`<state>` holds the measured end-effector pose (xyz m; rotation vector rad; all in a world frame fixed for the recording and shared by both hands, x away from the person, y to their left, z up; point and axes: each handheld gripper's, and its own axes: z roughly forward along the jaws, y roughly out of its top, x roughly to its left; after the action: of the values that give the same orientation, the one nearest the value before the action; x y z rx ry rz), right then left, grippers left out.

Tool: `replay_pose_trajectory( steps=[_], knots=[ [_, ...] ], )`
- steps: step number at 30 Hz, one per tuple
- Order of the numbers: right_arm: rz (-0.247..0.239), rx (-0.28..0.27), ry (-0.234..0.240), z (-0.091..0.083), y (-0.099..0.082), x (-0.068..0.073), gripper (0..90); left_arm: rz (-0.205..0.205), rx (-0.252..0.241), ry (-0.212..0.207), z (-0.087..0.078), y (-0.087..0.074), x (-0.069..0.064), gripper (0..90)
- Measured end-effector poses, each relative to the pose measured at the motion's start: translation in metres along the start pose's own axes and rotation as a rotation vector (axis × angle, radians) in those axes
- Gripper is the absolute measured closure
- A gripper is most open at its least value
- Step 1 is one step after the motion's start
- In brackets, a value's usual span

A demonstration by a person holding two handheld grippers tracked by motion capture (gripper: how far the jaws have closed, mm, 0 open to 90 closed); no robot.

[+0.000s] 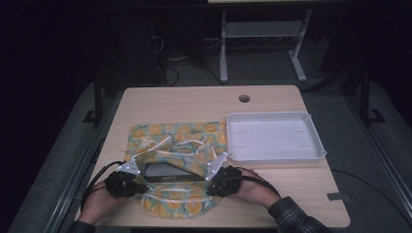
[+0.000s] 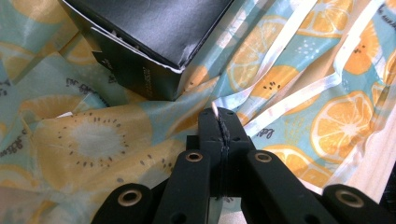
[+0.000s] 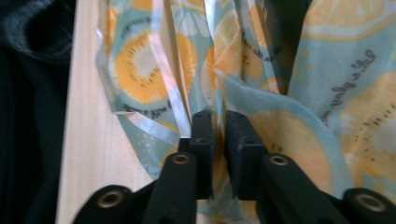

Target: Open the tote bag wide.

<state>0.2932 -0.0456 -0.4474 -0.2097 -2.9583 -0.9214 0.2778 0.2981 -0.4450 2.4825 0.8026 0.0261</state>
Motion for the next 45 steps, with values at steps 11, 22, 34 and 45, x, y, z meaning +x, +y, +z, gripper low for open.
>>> replay_pose_trajectory(
  steps=[11,22,34,45],
  knots=[
    [0.041,-0.095,-0.027,-0.036,0.005,0.001,64.3,-0.029,-0.019,-0.009,0.000,-0.002,0.001,89.3],
    [0.059,-0.184,-0.099,-0.058,0.029,-0.011,56.4,-0.059,-0.025,-0.030,0.000,-0.004,0.002,88.6],
    [0.055,-0.189,-0.119,-0.039,0.057,-0.033,49.7,-0.049,-0.039,-0.029,-0.001,-0.007,0.002,88.8],
    [0.068,-0.142,-0.130,-0.020,0.060,-0.042,51.7,-0.054,-0.038,-0.029,-0.001,-0.007,0.002,88.9]
  ],
)
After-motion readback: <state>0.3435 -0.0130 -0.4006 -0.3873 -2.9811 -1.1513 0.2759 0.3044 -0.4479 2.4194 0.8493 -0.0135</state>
